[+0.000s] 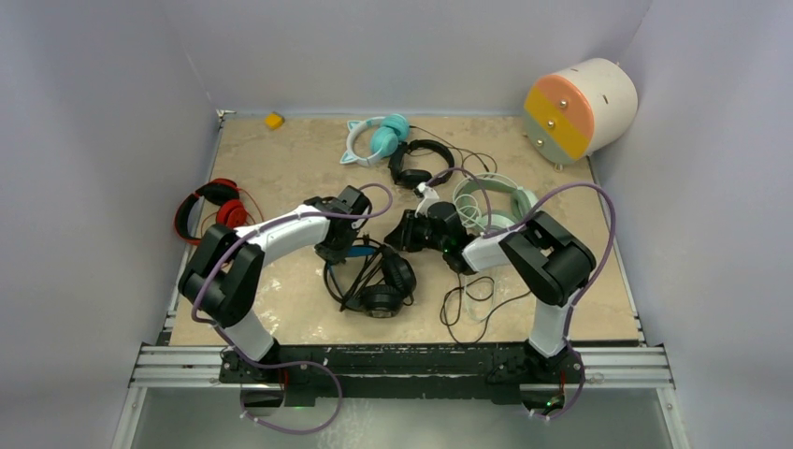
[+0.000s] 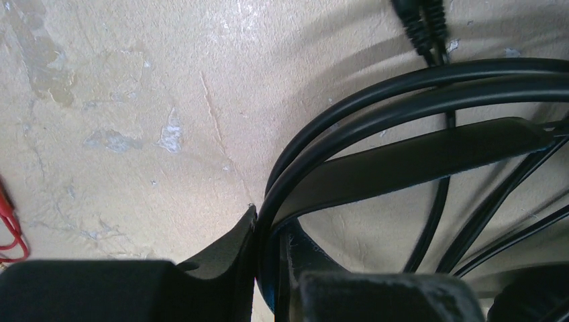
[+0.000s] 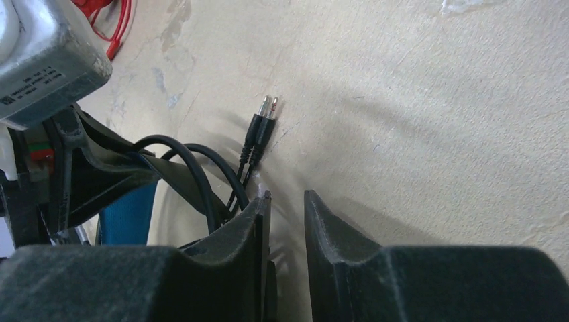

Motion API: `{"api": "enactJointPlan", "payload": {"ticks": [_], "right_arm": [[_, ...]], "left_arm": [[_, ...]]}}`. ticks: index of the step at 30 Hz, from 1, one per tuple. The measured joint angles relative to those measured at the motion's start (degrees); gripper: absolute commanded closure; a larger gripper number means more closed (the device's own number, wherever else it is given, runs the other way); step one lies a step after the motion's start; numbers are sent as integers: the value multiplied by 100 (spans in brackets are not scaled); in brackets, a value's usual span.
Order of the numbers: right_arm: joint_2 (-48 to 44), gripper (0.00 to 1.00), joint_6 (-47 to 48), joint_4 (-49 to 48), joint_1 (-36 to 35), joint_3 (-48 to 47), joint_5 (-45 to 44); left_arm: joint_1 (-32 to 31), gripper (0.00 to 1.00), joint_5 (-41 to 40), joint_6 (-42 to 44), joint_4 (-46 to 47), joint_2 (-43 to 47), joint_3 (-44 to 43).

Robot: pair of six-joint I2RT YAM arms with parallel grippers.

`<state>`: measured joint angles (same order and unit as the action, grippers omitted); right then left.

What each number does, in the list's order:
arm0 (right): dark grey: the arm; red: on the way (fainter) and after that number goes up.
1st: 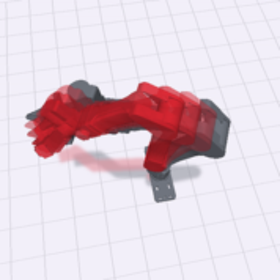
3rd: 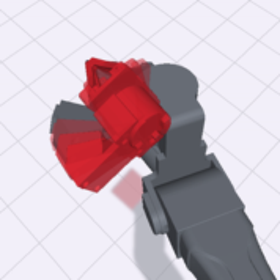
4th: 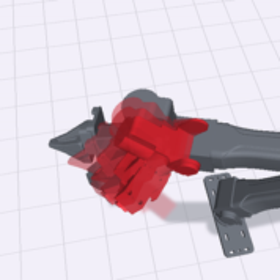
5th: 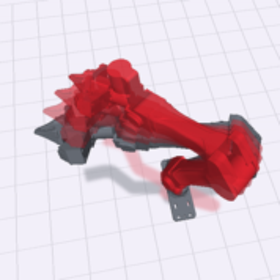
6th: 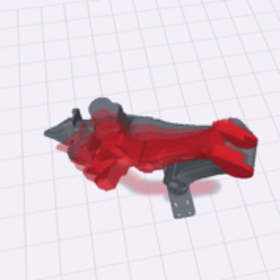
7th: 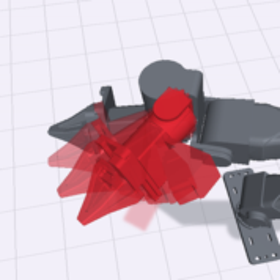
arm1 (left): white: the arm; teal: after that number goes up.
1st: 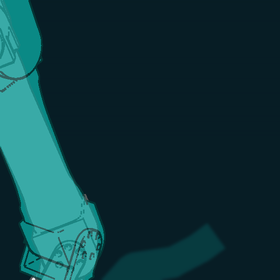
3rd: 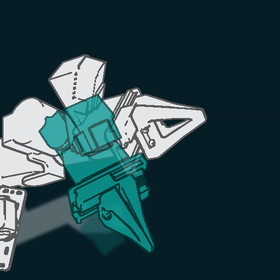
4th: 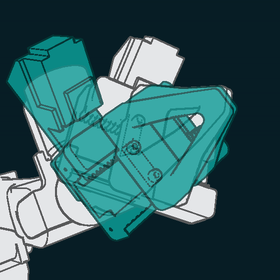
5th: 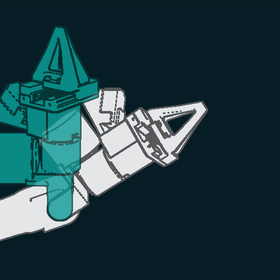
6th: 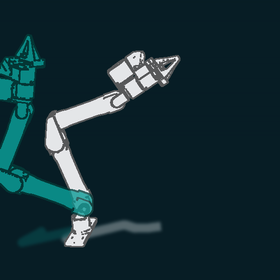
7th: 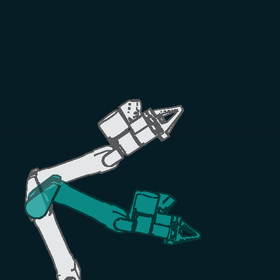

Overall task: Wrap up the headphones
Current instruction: Place the headphones at the center of the board.

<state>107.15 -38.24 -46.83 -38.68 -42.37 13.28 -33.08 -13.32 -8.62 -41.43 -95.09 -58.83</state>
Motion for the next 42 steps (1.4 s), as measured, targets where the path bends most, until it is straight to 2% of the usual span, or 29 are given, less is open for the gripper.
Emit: {"api": "enactJointPlan", "payload": {"ticks": [3, 6, 9, 10, 13, 15, 16, 19, 26, 30, 33, 36, 38, 42], "right_arm": [[-83, 71, 52, 304, 0, -114, -81], [-166, 64, 70, 603, 4, -116, -170], [-341, 59, 79, 946, 31, -116, -256], [-444, 56, 83, 1073, 48, -116, -319], [-822, 50, 140, 1443, 92, -120, -439], [-1073, 45, 210, 1716, 118, -162, -509], [-1198, 43, 251, 1845, 122, -195, -540], [-1547, 39, 374, 2140, 125, -221, -654], [-2312, 29, 693, 2756, 125, -225, -791], [-2559, 23, 817, 3010, 125, -254, -826], [-2712, 17, 890, 3139, 125, -282, -833], [-2914, 11, 966, 3200, 125, -284, -837], [-3075, 2, 1025, 3206, 125, -284, -826], [-3366, 1, 1113, 3281, 125, -284, -776]], "left_arm": [[-2, 100, -24, -33, -37, 0, -39], [-2, 100, -22, -37, -74, 0, -85], [-7, 95, -28, -37, -105, 0, -114], [-7, 86, -39, -39, -109, 0, -120], [-9, 52, -101, -68, -114, 17, -131], [-9, 37, -177, -37, -114, 63, -131], [-9, 34, -223, -70, -111, 105, -131], [-7, 27, -302, -90, -133, 282, -164], [-7, 21, -516, -284, -166, 796, -334], [72, 14, -1106, -566, -57, 1449, -328], [678, 14, -1202, -988, 101, 1952, -332], [1759, 13, -1145, -1421, 372, 2345, -334], [2358, 13, -1132, -1683, 560, 2524, -358], [3423, 13, -835, -2249, 737, 2417, -763]]}}
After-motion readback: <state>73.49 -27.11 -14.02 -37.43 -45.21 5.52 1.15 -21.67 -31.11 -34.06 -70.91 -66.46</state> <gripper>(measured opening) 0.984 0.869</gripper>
